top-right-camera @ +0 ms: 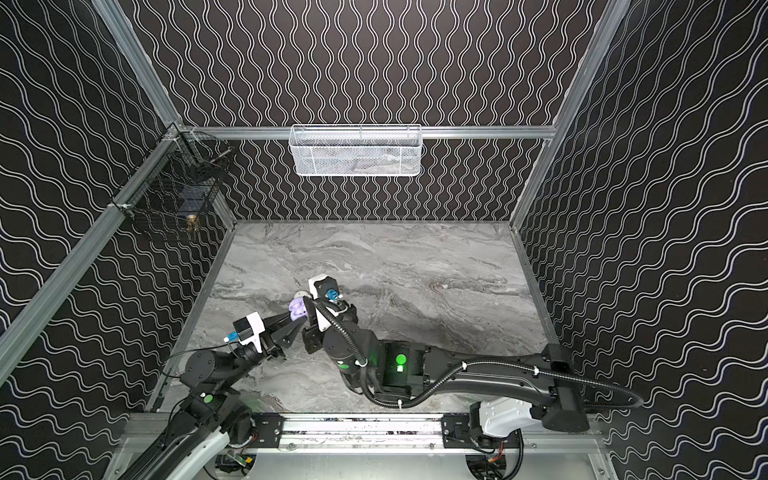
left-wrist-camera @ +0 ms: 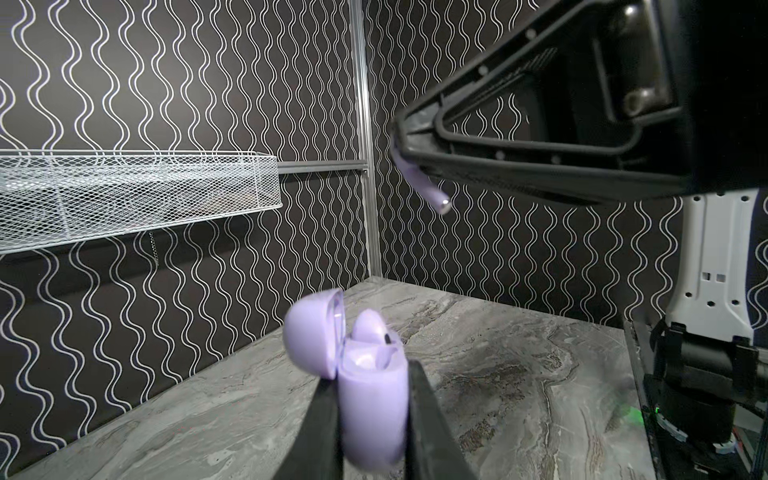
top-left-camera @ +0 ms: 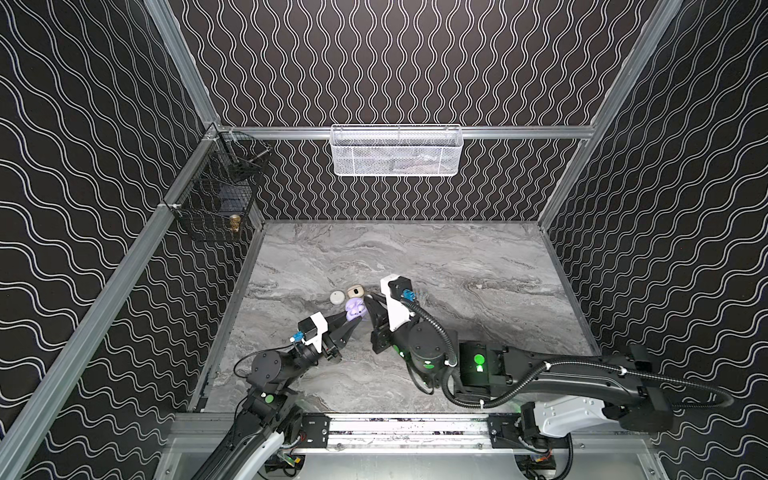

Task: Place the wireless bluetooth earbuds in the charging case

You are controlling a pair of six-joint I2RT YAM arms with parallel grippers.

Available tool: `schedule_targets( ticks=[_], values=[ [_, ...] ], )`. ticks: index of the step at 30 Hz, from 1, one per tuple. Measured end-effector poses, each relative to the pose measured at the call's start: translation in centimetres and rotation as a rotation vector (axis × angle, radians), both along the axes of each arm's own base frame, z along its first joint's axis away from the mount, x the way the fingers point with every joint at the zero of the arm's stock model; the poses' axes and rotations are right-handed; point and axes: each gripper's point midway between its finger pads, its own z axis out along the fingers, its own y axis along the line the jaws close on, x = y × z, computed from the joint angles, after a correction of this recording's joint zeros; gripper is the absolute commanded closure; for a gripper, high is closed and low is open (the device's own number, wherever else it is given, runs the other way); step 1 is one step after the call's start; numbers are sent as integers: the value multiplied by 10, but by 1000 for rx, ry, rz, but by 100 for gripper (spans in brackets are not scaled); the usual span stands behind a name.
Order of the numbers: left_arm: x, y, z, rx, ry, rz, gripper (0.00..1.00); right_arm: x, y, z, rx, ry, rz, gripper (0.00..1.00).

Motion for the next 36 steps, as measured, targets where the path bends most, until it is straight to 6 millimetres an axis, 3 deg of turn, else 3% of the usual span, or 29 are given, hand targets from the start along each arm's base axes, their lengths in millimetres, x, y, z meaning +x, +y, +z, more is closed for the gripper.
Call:
schedule_targets(
  ticks=[11,20,28,36],
  values=[
    [-4,8,18,-32,26,21,100,0,13,-2,24,-47,13,100],
    [1,10,13,-26,92,41,100,-6,20,-1,73,-67,63,100],
    [2,10,11,-26,124,37,100,0,32,-18,38,-70,51,100],
    [-1,11,11,-29,123,34,100,7,29,-28,25,-68,31,100]
  ],
)
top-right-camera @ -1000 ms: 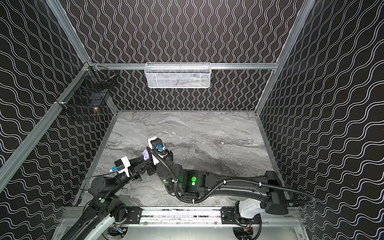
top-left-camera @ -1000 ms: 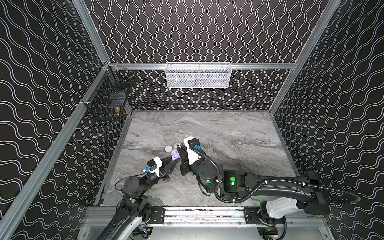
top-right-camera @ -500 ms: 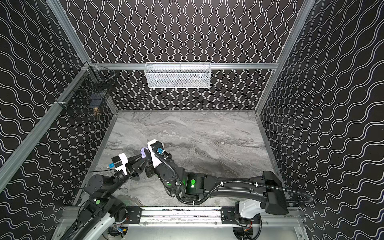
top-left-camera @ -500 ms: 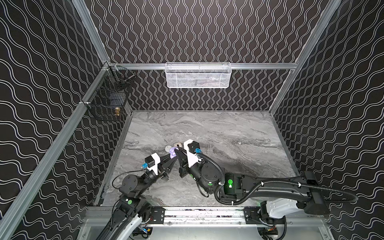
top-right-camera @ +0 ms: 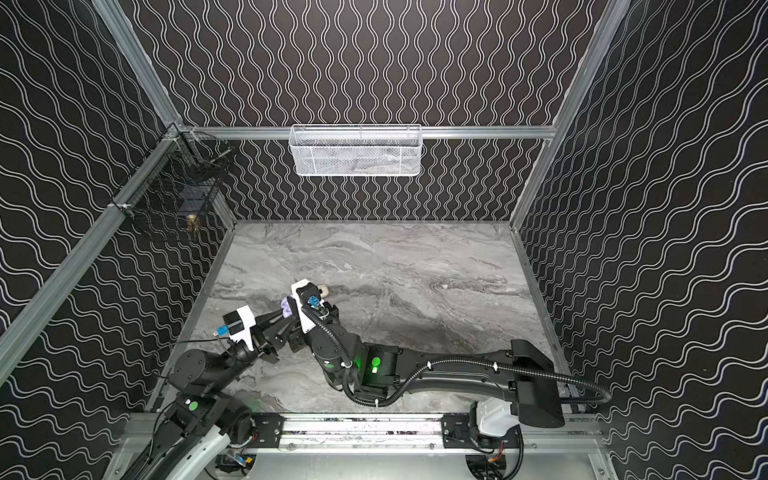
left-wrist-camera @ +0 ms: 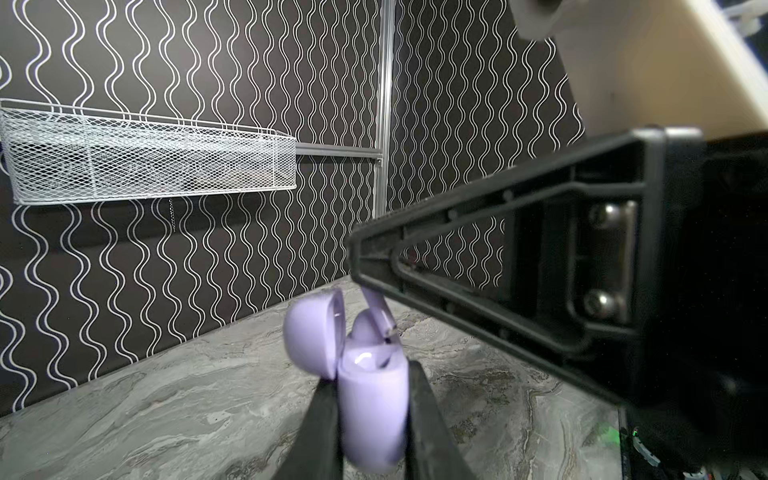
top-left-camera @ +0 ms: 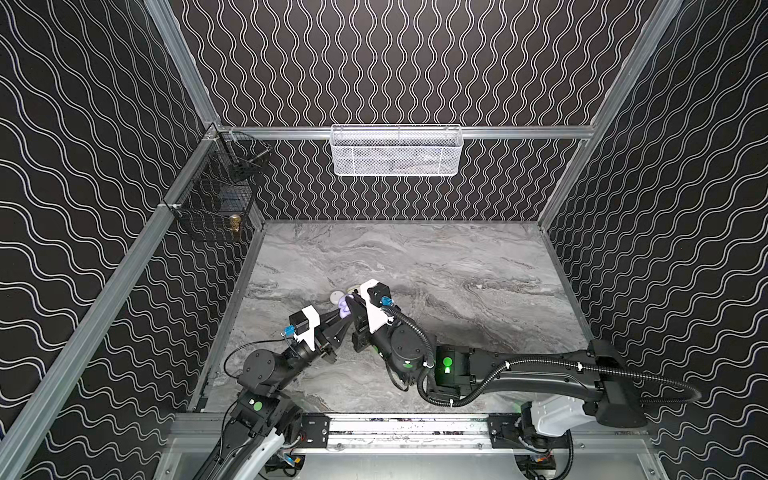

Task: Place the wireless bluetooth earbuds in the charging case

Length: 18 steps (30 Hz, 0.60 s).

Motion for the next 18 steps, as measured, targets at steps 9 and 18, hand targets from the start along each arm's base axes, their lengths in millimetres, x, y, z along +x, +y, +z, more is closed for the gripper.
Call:
schedule_targets(
  ticks=[9,18],
  values=[
    [0,-1,-3,3,6,-5,100,3,-1,-4,5,0,-11,100],
    [1,-2,-10,10,21,-9,100,4,-1,-15,-2,14,-21,100]
  ],
)
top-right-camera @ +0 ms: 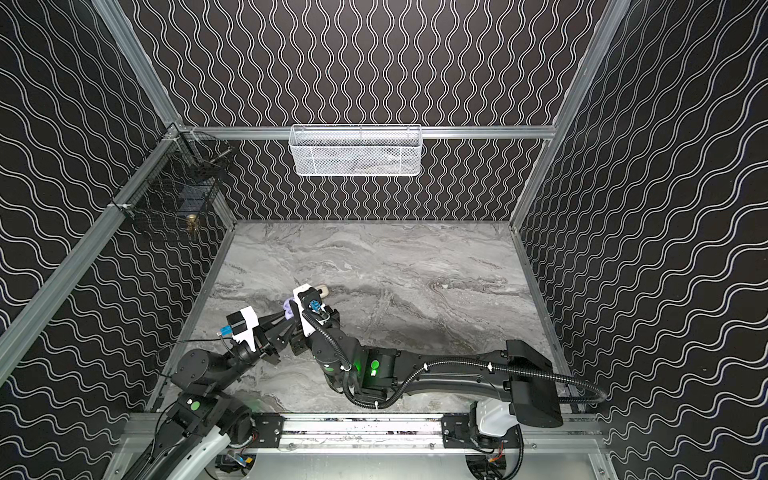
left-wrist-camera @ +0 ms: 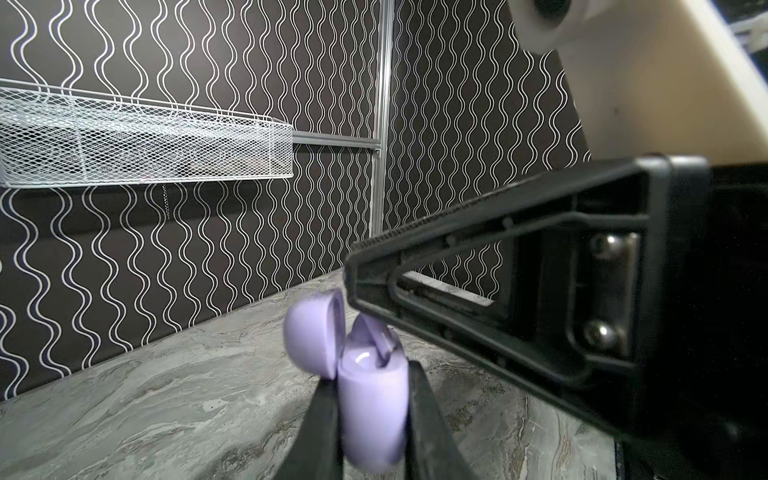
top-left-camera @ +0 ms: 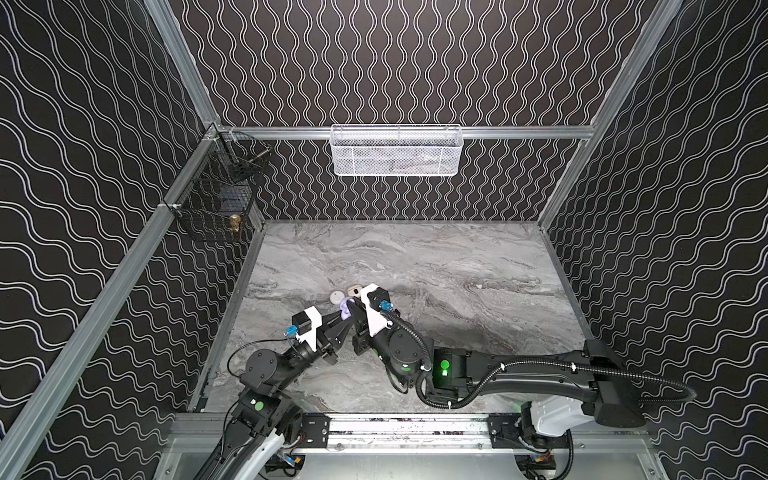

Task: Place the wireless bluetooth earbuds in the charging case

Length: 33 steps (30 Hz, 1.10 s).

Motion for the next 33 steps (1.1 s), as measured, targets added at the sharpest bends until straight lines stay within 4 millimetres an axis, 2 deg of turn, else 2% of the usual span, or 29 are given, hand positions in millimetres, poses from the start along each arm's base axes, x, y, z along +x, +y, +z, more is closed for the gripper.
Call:
schedule_targets(
  ticks=[8,33],
  values=[
    [1,-1,-8,13,26,0,100,2,6,-11,1,5,-6,100],
    [-9,-3,-14,25,17,-44,100,-12,-3,-18,61,55,12,100]
  ],
)
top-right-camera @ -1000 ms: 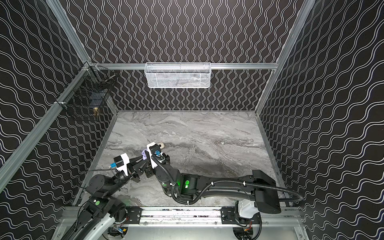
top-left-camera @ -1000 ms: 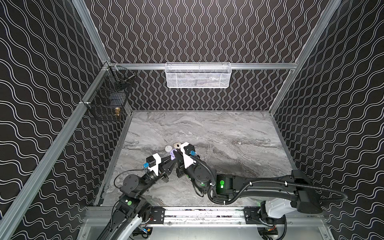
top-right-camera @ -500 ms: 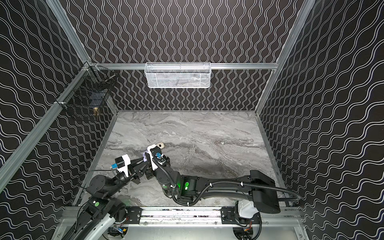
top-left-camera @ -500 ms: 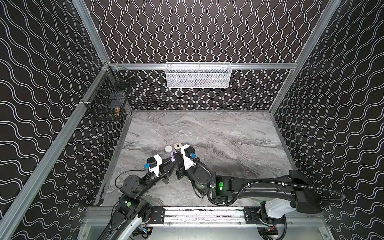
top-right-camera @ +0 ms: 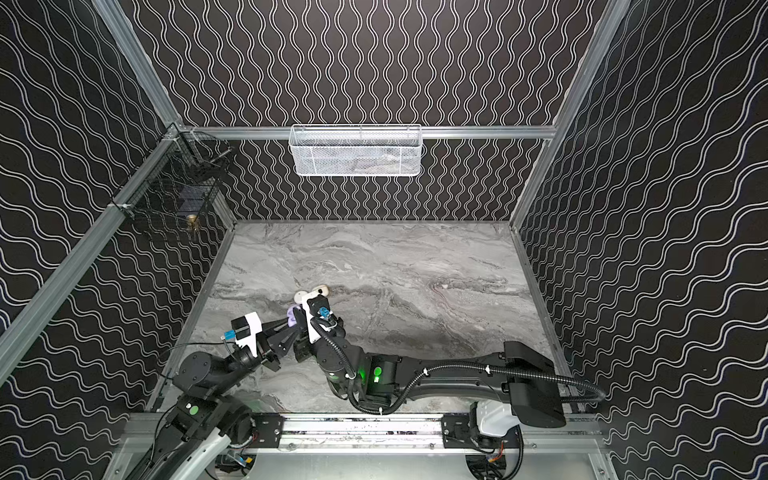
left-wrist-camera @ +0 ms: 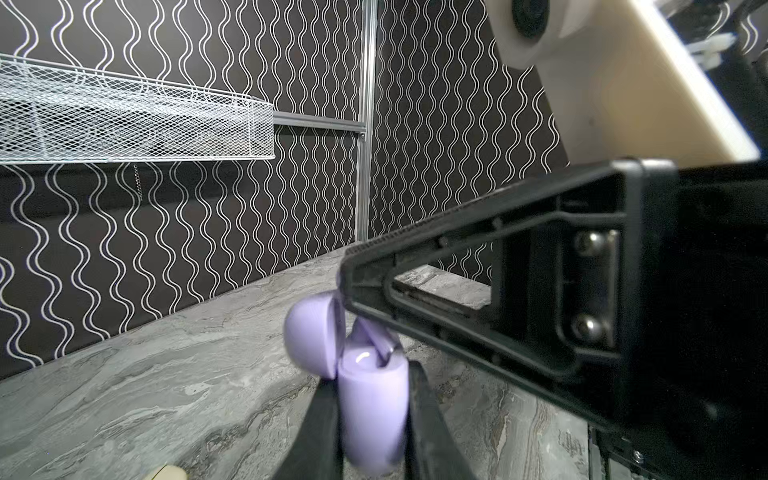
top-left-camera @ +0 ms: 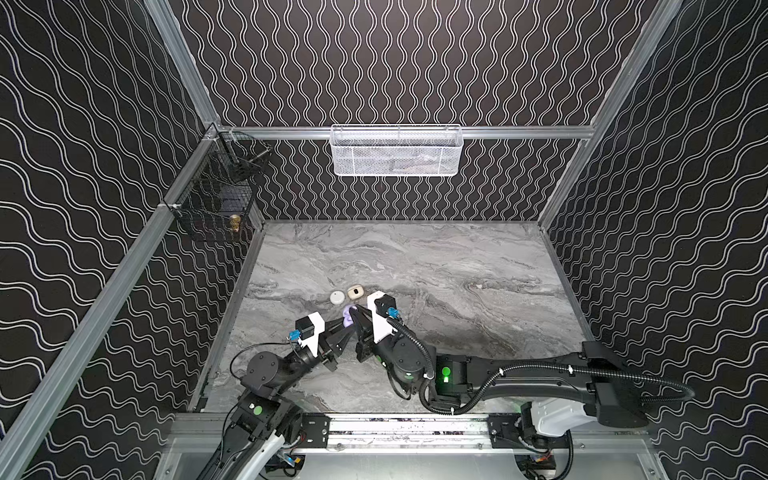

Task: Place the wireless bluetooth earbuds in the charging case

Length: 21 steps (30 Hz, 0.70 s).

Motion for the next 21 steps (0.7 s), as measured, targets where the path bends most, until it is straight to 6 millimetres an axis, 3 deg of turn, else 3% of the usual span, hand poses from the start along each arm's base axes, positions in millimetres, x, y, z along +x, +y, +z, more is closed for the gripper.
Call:
schedule_targets(
  ticks=[15,21],
  values=[
    [-4,-2,-4,17,-37,-17,100,-5,-4,-3,36,-2,-19,100],
    [-9,-7,-12,35,-64,-57,100,-13,-14,-13,67,0,-25,100]
  ],
)
